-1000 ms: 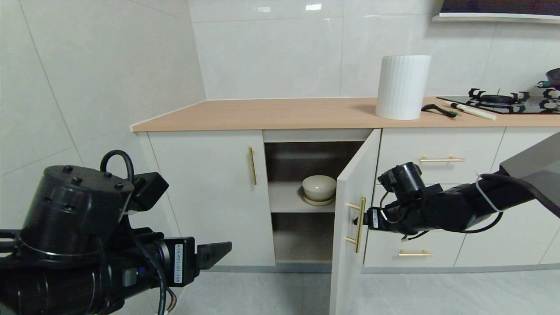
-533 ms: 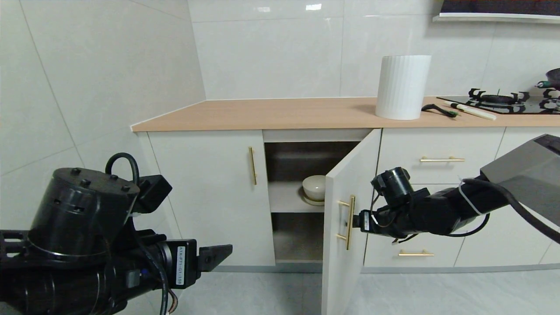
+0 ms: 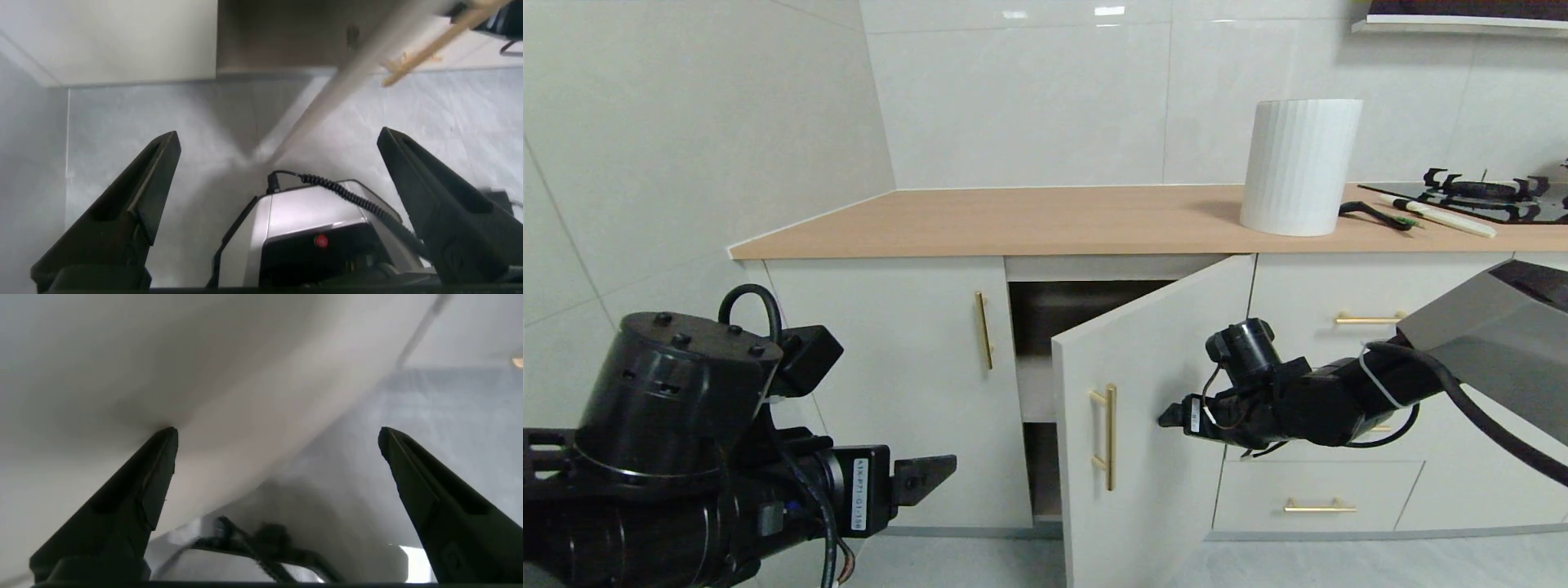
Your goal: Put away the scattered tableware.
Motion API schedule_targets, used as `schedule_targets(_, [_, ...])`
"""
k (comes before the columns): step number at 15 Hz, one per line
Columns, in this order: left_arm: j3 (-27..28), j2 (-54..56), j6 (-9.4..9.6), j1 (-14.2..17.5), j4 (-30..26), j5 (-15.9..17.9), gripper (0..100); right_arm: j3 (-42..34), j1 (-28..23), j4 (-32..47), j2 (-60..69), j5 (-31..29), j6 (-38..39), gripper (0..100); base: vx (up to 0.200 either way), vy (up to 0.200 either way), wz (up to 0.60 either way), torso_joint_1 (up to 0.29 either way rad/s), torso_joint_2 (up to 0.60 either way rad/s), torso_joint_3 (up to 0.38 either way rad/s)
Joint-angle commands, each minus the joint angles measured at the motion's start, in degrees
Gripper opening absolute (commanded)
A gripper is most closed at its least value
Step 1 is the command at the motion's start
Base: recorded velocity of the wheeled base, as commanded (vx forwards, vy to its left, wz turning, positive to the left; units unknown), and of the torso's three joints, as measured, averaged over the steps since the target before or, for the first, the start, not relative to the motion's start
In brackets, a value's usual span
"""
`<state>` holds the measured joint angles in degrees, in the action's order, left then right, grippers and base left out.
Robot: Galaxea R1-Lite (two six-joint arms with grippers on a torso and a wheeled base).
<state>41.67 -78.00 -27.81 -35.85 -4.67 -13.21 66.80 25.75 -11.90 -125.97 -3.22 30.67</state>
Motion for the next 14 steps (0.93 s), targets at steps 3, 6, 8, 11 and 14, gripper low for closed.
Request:
schedule_targets(3, [-0.27, -0.05, 0.03, -0.01, 0.01, -0.06, 100, 2.28, 0.44, -0.41, -1.21, -0.03, 3.69, 100, 0.000, 0.000, 0.00, 0.000, 0.00, 0.000])
schedule_targets(6, [-0.36, -0.05, 0.03, -0.01, 0.01, 0.03, 100, 6.41, 0.97, -0.41, -3.41, -0.12, 10.11, 100, 0.000, 0.000, 0.00, 0.000, 0.00, 0.000])
schedule_targets(8, [-0.36, -0.05, -0.05, -0.01, 0.01, 0.03, 100, 10.80, 0.97, 0.30, -5.69, -0.30, 16.70, 100, 0.000, 0.000, 0.00, 0.000, 0.00, 0.000])
schedule_targets(11, [-0.36, -0.05, -0.14, -0.01, 0.01, 0.03, 100, 13.79, 0.88, 0.21, -7.80, -1.35, 19.34, 100, 0.000, 0.000, 0.00, 0.000, 0.00, 0.000])
schedule_targets(14, [-0.36, -0.23, -0.14, 0.17, 0.01, 0.03, 100, 17.13, 0.71, 0.38, -9.47, -3.29, 22.77, 100, 0.000, 0.000, 0.00, 0.000, 0.00, 0.000])
